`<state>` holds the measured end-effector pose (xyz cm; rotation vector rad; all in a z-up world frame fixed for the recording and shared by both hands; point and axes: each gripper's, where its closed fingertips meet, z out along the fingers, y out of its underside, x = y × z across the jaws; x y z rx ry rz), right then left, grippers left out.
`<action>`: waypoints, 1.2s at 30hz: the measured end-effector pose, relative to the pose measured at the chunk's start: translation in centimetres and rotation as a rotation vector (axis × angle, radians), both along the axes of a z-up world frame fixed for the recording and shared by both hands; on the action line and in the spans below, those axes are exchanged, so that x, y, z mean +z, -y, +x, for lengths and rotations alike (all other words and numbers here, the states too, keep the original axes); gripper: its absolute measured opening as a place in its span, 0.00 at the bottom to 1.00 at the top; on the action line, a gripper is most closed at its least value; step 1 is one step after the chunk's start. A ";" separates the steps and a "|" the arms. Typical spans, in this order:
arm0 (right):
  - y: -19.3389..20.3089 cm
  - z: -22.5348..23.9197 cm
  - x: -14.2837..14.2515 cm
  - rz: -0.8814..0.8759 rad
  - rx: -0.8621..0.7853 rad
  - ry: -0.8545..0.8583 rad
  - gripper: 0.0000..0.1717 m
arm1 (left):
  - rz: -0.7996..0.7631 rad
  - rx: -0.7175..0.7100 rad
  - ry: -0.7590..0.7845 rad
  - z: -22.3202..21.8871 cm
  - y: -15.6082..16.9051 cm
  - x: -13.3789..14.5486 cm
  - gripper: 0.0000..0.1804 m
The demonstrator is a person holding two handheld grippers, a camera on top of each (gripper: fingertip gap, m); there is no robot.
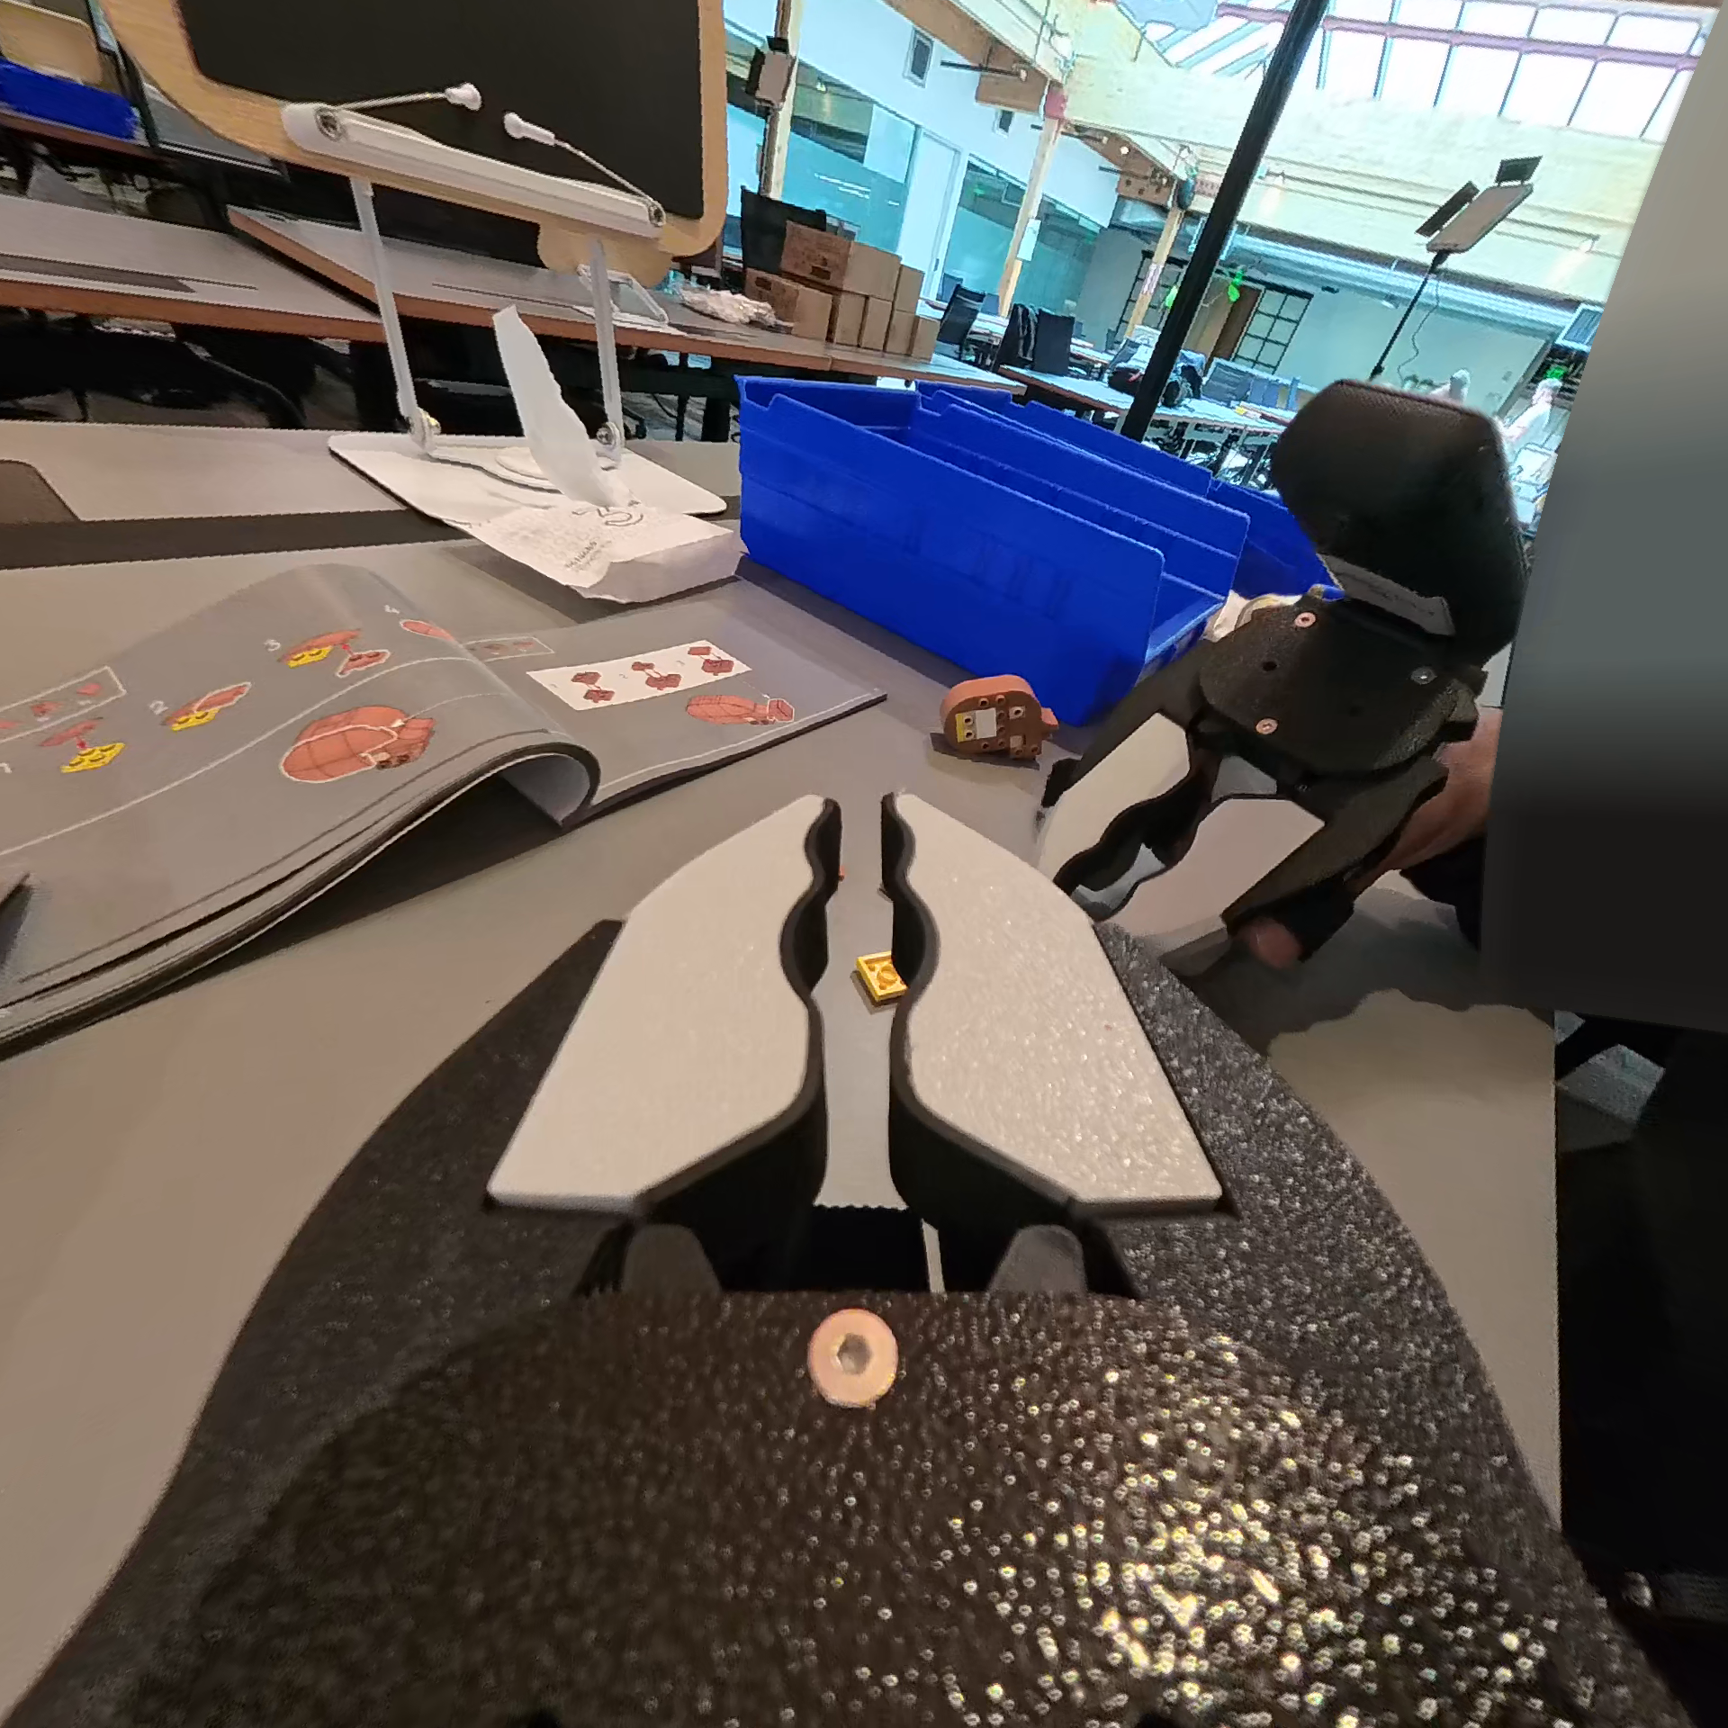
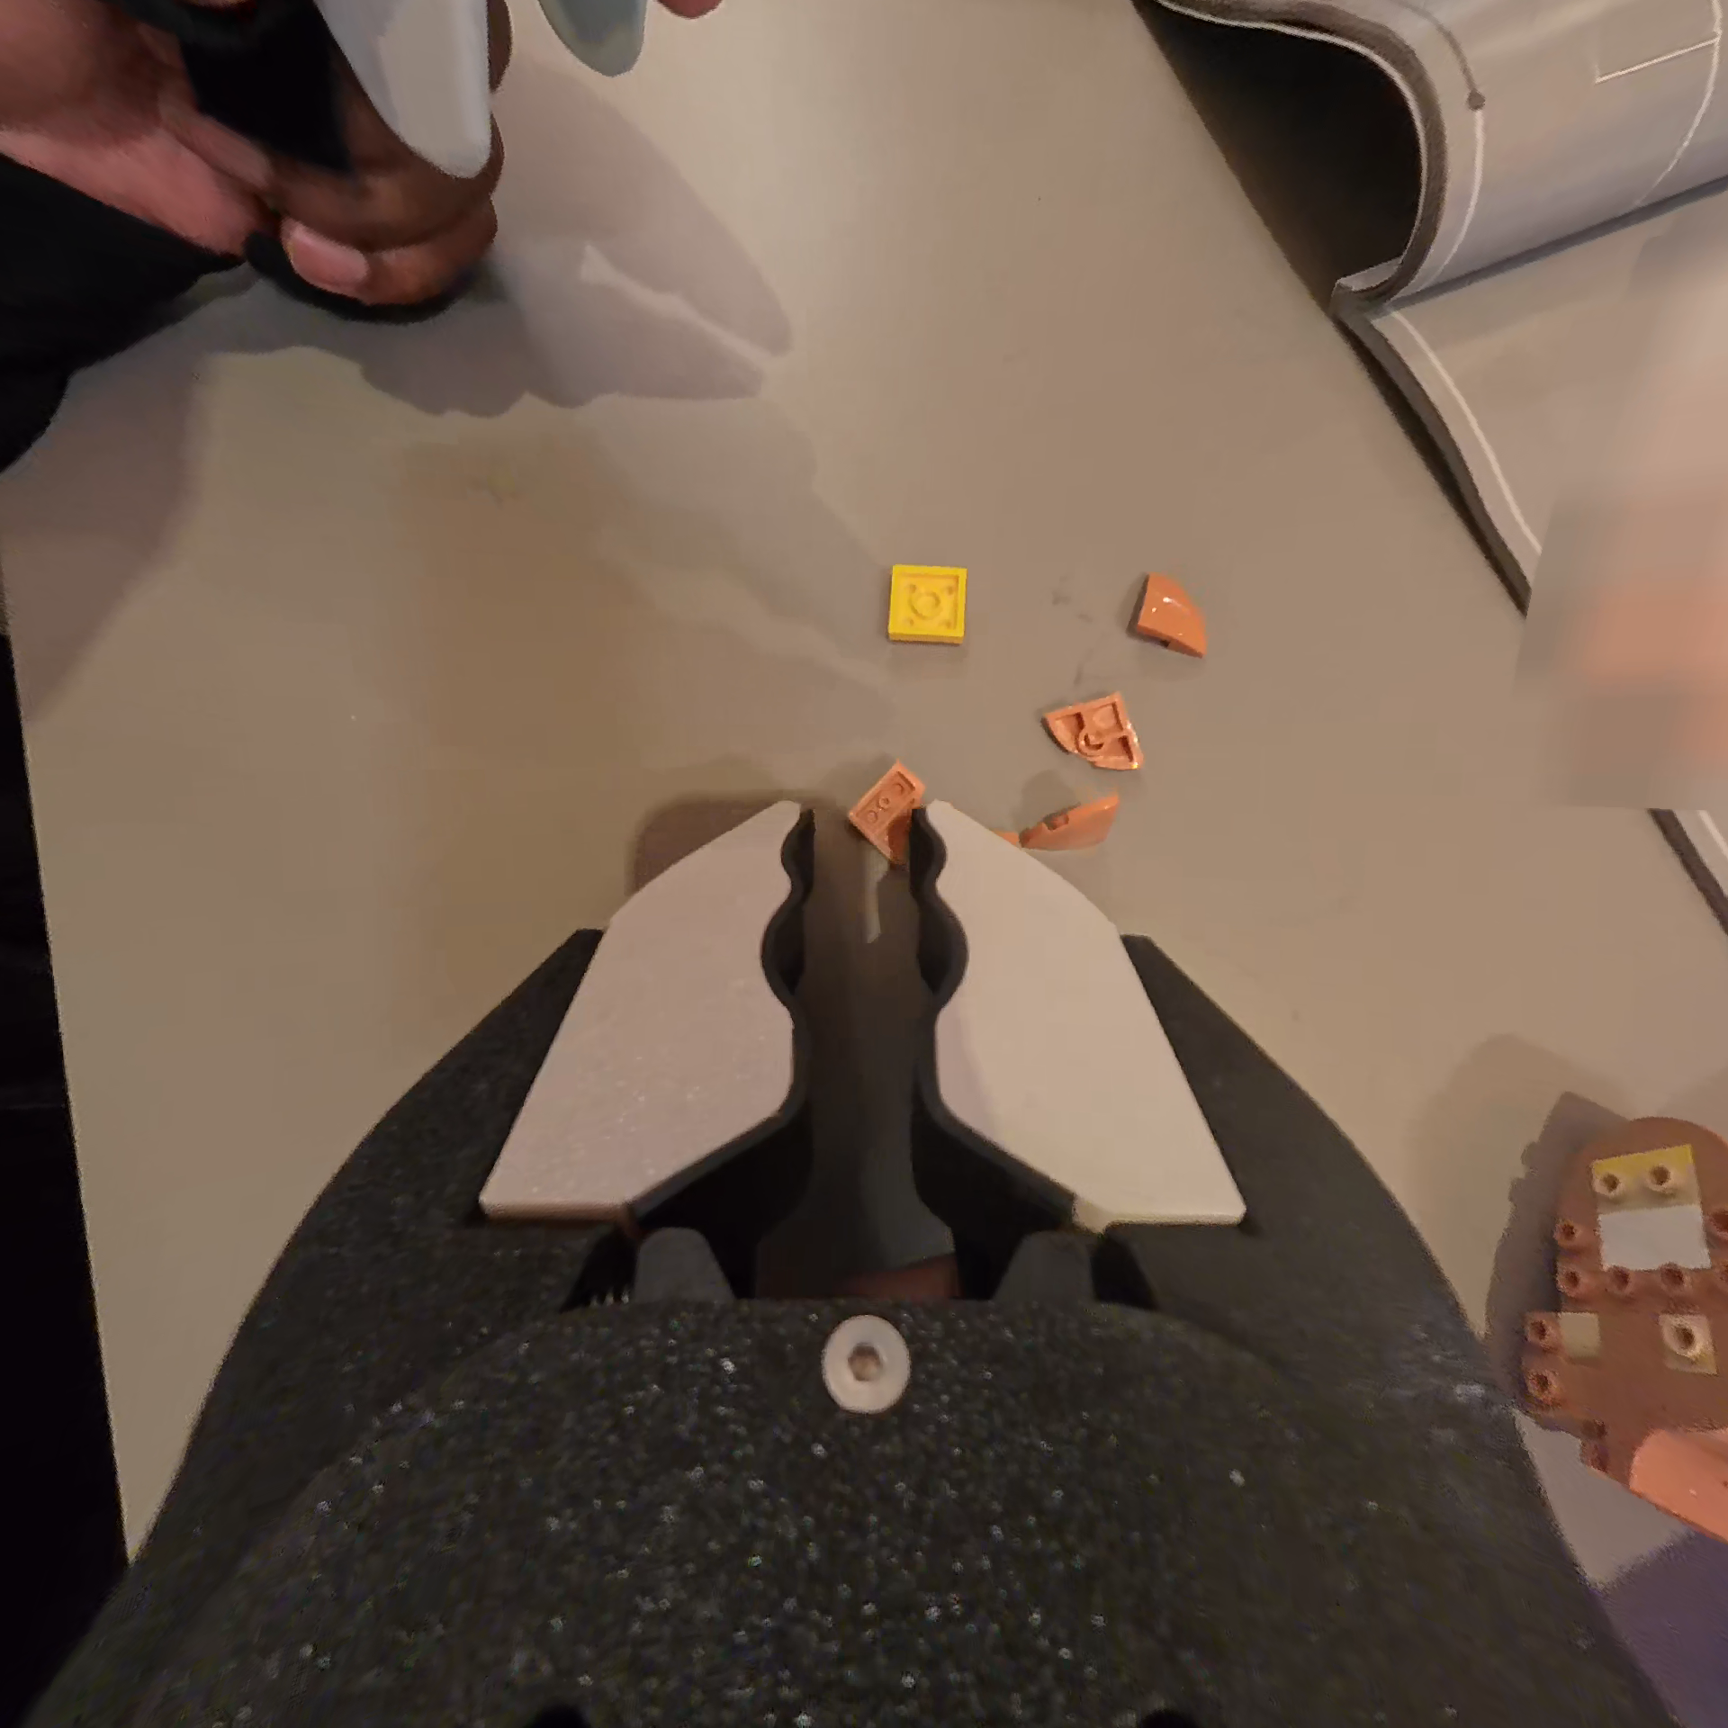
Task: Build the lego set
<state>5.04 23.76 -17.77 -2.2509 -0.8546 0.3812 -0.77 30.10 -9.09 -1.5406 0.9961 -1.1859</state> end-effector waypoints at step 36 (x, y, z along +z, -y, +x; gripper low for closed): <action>3.2 -5.1 5.6 -0.407 0.183 -0.822 0.05 | 0.707 -0.540 -0.228 1.5 9.5 -3.6 0.03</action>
